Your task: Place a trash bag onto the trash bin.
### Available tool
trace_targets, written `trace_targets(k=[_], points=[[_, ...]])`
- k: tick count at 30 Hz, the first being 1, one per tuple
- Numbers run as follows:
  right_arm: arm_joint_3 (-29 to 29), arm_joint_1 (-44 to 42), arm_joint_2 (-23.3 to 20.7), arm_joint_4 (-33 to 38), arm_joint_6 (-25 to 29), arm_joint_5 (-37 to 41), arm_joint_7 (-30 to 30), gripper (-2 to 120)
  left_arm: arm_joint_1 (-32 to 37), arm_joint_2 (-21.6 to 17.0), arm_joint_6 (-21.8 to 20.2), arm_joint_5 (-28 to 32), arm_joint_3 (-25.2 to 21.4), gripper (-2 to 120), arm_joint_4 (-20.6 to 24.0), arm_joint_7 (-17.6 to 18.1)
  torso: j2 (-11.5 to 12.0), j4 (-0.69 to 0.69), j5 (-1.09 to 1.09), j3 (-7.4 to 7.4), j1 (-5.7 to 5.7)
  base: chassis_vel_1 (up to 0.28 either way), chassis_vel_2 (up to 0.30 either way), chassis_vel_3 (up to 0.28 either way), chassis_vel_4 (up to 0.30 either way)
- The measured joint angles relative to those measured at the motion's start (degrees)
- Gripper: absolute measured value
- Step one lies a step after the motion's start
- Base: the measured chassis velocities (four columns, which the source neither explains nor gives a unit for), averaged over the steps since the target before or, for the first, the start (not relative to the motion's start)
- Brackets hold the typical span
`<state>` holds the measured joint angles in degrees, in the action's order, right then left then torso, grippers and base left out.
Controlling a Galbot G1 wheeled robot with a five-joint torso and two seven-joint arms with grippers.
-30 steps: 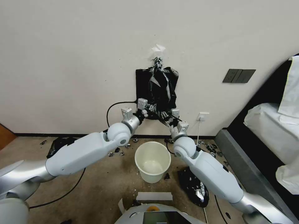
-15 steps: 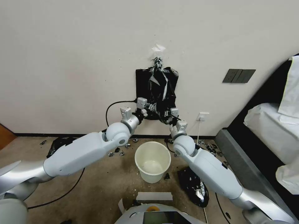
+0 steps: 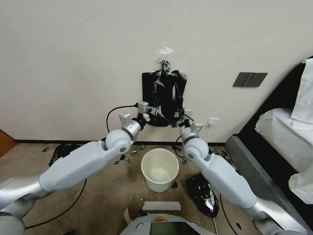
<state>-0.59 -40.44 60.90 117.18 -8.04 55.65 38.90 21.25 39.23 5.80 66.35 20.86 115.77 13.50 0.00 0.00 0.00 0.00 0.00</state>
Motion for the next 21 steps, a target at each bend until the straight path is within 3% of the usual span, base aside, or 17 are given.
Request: trace_targets(k=[11, 21], points=[[-5.6, -3.6, 0.6, 2.7, 0.6, 5.6, 0.7, 7, 11.6, -2.0, 3.5, -0.1, -9.8, 0, 1.5, -4.8, 0.0, 0.0, 0.0, 0.0, 0.0, 0.0, 0.0, 0.0, 0.0], [-7.9, -6.3, -0.2, 5.9, 0.4, 8.2, 1.0, 7, 18.1, -2.1, 4.2, -2.1, -17.1, 0, 1.6, -6.2, 0.0, 0.0, 0.0, 0.0, 0.0, 0.0, 0.0, 0.0, 0.0]])
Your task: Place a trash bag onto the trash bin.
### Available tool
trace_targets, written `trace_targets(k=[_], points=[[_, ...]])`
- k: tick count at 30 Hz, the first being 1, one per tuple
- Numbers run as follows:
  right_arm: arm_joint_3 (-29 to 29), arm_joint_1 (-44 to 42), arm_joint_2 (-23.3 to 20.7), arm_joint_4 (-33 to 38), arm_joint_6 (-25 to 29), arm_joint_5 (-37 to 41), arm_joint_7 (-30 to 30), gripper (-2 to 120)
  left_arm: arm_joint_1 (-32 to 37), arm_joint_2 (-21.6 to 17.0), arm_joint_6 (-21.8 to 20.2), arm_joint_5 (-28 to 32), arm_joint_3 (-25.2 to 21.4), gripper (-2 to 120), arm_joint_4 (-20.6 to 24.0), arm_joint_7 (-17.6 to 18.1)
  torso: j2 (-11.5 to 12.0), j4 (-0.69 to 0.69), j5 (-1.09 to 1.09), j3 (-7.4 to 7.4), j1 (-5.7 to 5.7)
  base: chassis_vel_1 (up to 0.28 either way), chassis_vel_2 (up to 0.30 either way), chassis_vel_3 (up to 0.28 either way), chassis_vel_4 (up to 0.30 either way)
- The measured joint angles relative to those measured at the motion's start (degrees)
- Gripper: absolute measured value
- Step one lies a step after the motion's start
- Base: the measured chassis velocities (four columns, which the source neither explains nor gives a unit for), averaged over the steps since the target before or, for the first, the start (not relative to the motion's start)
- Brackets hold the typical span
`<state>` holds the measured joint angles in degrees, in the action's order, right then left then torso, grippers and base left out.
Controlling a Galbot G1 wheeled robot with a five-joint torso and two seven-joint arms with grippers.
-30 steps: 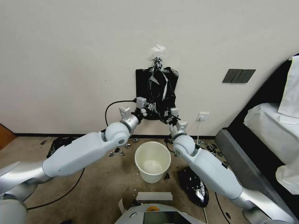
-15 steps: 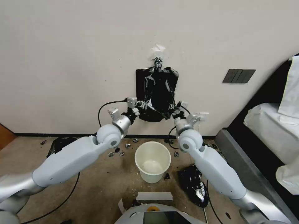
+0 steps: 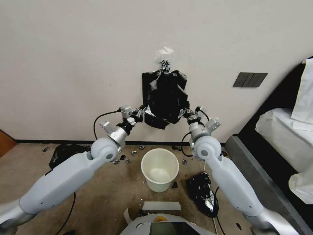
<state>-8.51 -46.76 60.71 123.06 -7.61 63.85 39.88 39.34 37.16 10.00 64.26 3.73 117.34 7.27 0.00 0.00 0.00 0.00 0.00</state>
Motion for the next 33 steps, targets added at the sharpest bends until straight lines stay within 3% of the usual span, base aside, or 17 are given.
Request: trace_targets(k=[13, 25, 33], points=[[-1.9, -3.7, -1.8, 4.3, -0.4, 0.4, -0.2, 7, 8.2, 0.5, 1.4, -2.3, -7.7, 0, 1.4, -2.1, 0.0, -0.01, -0.01, 0.0, 0.0, 0.0, 0.0, 0.0, 0.0], [-3.4, -8.5, -2.8, 9.5, -1.4, -1.0, -0.4, 7, 12.7, -0.3, 2.4, -4.3, -9.8, 0, 2.8, -3.7, 0.0, -0.01, 0.0, 0.0, 0.0, 0.0, 0.0, 0.0, 0.0], [-4.9, -16.0, -4.0, 15.7, -2.9, -6.1, -0.4, 7, 17.1, -0.9, 2.9, -6.6, -10.3, 0, 4.5, -5.5, 0.0, -0.01, -0.01, 0.0, 0.0, 0.0, 0.0, 0.0, 0.0]])
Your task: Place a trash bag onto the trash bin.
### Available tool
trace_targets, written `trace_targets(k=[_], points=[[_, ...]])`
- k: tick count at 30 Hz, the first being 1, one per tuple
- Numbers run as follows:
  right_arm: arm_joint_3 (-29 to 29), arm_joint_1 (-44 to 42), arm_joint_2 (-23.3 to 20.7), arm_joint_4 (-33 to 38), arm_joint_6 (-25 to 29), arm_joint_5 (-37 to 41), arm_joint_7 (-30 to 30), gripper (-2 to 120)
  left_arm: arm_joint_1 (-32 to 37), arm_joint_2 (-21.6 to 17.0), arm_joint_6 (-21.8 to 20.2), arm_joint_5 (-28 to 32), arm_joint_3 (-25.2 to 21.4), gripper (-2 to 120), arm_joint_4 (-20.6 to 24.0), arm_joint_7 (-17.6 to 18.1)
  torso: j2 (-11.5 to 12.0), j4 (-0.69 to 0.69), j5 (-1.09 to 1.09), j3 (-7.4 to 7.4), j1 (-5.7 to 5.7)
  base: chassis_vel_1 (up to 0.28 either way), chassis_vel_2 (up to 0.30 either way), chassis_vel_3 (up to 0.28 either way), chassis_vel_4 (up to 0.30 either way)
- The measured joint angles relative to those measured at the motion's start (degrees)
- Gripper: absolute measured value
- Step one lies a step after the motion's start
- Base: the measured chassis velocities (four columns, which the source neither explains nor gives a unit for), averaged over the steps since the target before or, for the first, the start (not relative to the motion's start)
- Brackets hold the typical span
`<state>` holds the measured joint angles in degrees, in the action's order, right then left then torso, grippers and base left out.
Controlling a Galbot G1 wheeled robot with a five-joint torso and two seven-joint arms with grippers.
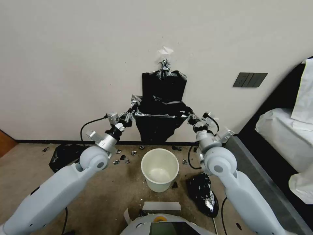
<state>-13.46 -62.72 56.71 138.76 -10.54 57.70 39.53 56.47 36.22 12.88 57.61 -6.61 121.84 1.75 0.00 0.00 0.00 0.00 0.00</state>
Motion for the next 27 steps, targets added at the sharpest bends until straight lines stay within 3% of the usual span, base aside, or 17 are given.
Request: trace_targets(k=[13, 19, 27], points=[[0.9, -6.9, 0.6, 4.6, -2.0, -3.1, 0.4, 7, 1.6, 0.7, 0.2, -2.0, 1.1, 0, 0.0, -2.2, 0.0, 0.01, 0.01, 0.0, 0.0, 0.0, 0.0, 0.0, 0.0], [1.9, -7.0, 1.1, 4.7, -3.7, 3.0, 1.6, 7, 1.8, -0.5, 0.6, -2.0, 0.5, 0, 0.3, -3.7, 0.0, 0.0, 0.01, 0.0, 0.0, 0.0, 0.0, 0.0, 0.0], [3.6, -7.0, 1.6, 4.6, -4.3, 4.3, 2.2, 7, 2.1, -1.3, 0.7, -1.9, 0.4, 0, 0.3, -4.6, 0.0, 0.0, 0.0, 0.0, 0.0, 0.0, 0.0, 0.0, 0.0]])
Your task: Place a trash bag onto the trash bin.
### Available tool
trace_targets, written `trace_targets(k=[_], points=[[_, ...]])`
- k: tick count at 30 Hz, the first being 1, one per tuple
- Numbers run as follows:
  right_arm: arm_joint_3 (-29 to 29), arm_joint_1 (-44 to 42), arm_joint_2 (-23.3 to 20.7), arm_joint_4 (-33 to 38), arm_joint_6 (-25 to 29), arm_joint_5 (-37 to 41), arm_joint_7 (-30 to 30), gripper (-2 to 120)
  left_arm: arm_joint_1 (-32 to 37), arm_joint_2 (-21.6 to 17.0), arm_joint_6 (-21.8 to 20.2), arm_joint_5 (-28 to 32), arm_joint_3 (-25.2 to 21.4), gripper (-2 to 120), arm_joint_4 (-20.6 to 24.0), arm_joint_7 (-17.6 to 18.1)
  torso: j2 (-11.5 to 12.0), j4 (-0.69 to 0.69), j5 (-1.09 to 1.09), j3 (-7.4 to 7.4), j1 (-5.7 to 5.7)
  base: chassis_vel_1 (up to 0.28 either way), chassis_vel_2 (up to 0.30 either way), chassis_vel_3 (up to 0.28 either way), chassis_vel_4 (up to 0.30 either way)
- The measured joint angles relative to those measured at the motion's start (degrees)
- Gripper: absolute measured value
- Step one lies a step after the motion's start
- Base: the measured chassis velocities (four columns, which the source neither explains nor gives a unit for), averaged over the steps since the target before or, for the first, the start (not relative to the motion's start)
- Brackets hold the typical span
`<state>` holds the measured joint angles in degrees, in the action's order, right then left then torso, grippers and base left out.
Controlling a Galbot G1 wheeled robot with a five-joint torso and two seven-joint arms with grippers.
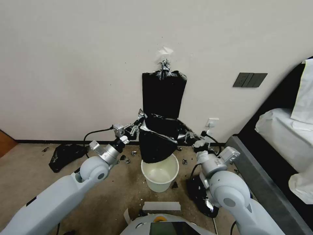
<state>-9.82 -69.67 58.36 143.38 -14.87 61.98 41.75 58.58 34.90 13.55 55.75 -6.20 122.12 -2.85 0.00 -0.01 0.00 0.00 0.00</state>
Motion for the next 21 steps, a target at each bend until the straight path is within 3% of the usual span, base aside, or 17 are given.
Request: trace_targets(k=[21], points=[[2.6, -0.5, -1.1, -0.1, -2.3, 3.2, 3.9, 7, -0.9, -0.8, -1.6, 0.3, 3.0, 0, -2.6, -2.9, 0.0, 0.01, 0.0, 0.0, 0.0, 0.0, 0.0, 0.0, 0.0]])
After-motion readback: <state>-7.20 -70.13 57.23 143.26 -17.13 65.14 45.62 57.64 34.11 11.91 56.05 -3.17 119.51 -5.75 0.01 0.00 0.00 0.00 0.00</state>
